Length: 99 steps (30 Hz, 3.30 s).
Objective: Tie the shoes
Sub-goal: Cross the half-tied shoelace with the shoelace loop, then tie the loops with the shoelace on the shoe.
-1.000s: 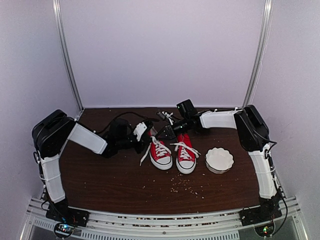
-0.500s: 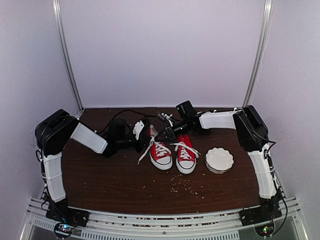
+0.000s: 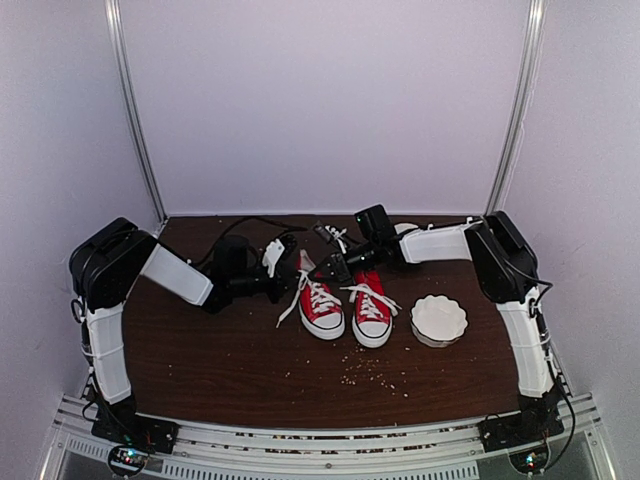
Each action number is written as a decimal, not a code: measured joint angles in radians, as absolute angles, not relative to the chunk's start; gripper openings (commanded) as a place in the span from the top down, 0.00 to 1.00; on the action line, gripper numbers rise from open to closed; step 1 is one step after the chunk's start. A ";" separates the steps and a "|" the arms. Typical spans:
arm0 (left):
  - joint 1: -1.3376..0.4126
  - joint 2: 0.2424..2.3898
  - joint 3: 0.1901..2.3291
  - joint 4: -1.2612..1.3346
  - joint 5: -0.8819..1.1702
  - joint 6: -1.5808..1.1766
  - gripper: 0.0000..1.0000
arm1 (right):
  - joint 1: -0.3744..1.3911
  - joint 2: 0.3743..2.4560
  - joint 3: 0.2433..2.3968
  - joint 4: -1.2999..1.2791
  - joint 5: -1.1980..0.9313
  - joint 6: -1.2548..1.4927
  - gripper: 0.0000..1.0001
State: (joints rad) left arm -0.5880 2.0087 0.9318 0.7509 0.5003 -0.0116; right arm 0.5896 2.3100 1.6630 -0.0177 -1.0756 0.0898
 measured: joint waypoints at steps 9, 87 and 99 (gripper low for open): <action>-0.588 2.009 0.940 0.735 0.531 0.010 1.00 | 0.577 2.276 1.604 0.058 -1.045 0.117 1.00; -0.504 2.099 1.072 0.672 0.797 -0.056 0.97 | 0.587 2.334 1.656 0.060 -1.123 0.082 1.00; -0.505 2.099 1.077 0.655 0.787 -0.033 0.67 | 0.562 2.336 1.555 0.336 -1.174 0.281 1.00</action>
